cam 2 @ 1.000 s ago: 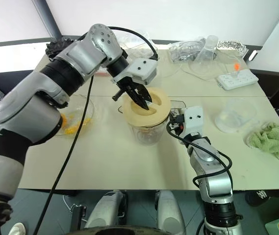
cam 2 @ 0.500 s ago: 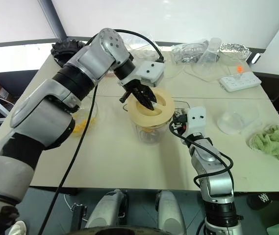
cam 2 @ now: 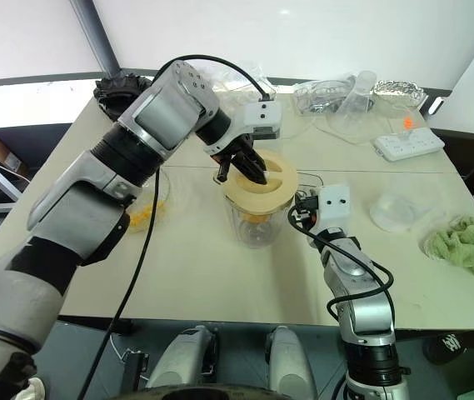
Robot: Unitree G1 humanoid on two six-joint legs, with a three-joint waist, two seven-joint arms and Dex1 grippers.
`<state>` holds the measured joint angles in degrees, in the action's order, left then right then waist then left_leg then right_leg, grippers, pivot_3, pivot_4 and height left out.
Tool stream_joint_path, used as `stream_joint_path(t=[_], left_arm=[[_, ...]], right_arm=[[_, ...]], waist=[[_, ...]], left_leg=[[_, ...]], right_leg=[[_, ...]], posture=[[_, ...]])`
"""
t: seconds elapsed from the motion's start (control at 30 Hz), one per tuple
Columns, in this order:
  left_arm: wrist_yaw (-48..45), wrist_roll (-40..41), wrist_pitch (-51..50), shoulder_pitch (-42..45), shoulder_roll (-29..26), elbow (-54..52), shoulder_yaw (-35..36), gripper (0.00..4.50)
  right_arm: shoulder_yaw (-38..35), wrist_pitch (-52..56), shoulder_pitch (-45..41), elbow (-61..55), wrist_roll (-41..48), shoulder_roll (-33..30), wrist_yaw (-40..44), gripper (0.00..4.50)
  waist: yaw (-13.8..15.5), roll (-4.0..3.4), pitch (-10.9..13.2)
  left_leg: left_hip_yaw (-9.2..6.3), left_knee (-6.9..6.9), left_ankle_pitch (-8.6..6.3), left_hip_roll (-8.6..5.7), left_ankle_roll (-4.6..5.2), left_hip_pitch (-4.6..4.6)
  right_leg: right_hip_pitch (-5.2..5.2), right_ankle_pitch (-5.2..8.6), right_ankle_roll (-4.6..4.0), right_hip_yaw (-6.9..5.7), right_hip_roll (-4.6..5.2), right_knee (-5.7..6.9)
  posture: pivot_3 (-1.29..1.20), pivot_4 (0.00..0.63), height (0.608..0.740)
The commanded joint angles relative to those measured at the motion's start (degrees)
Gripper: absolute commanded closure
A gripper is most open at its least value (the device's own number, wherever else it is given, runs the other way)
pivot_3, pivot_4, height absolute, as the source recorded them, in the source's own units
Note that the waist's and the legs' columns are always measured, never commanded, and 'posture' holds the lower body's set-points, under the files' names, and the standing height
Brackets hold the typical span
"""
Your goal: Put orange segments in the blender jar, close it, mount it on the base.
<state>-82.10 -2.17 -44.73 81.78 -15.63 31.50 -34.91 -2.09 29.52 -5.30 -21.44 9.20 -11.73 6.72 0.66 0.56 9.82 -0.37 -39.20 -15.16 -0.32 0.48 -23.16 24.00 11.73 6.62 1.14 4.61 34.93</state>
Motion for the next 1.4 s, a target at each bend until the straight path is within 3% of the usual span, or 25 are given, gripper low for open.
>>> stream_joint_path(t=[0.03, 0.4, 0.83, 1.0, 1.27, 1.33, 1.4], left_arm=[[9.1, -6.0, -8.4, -4.1, -0.6, 0.3, -2.7, 4.25], [12.8, -4.5, -21.2, -4.3, -0.4, -3.6, -2.4, 4.25], [12.1, -0.4, -20.5, -6.7, -2.9, -16.2, 1.3, 4.25], [14.1, 0.7, -13.6, -8.2, -4.7, -19.3, 4.4, 1.93], [15.6, 8.3, -16.5, 0.9, -5.6, -12.9, 16.9, 1.93], [19.2, 12.0, -19.6, 4.5, -4.1, -9.8, 24.0, 1.93], [28.9, 16.2, -21.2, 8.5, -1.7, -6.0, 37.9, 1.93]], right_arm=[[1.2, -2.9, 0.0, -2.8, -1.0, 0.1, 0.6, 3.51], [1.9, -3.3, -0.1, -1.9, -1.4, 0.1, 1.3, 3.51], [1.9, -3.6, -1.2, -0.8, -1.7, -0.5, 2.6, 3.51], [2.0, -3.7, -1.8, -0.5, -1.7, -0.5, 3.0, 3.52], [2.4, -4.3, -1.5, -0.1, -2.0, -0.7, 3.5, 3.52], [2.5, -4.6, -1.4, 0.1, -2.1, -0.7, 3.6, 3.52], [2.3, -4.7, -1.5, 0.4, -1.9, -0.7, 3.8, 3.52]], waist=[[0.0, -0.03, 0.0], [-0.5, -0.39, -0.4], [-1.3, -0.43, -0.4], [-1.5, -0.40, -0.3], [-1.5, -0.27, 0.4], [-1.8, -0.22, 0.5], [-1.7, -0.18, 0.5]], left_leg=[[-0.01, 0.00, 0.00, 0.00, 0.00, 0.01], [-0.03, 0.07, -0.01, 0.04, -0.01, 0.01], [-0.07, 0.24, -0.02, 0.04, -0.03, -0.17], [0.01, 0.33, -0.01, 0.04, -0.02, -0.31], [0.08, 0.38, 0.00, 0.04, 0.00, -0.47], [0.09, 0.38, 0.00, 0.04, 0.01, -0.65], [0.11, 0.40, -0.01, 0.03, 0.02, -0.74]], right_leg=[[-0.03, 0.00, 0.00, 0.00, 0.00, -0.03], [-0.33, 0.00, 0.01, -0.09, 0.01, -0.78], [-0.12, -0.01, 0.00, -0.08, 0.18, -0.81], [0.18, -0.03, -0.01, -0.08, 0.13, -0.72], [0.47, -0.06, -0.02, -0.09, -0.01, -0.58], [0.63, -0.08, 0.02, -0.09, -0.05, -0.58], [0.71, -0.13, -0.02, -0.08, -0.05, -0.57]], posture=[[0.00, 0.150, 0.740], [0.00, 0.150, 0.740], [0.00, 0.150, 0.740], [0.00, 0.150, 0.740], [0.00, 0.150, 0.740], [0.00, 0.150, 0.740], [0.00, 0.150, 0.740]])
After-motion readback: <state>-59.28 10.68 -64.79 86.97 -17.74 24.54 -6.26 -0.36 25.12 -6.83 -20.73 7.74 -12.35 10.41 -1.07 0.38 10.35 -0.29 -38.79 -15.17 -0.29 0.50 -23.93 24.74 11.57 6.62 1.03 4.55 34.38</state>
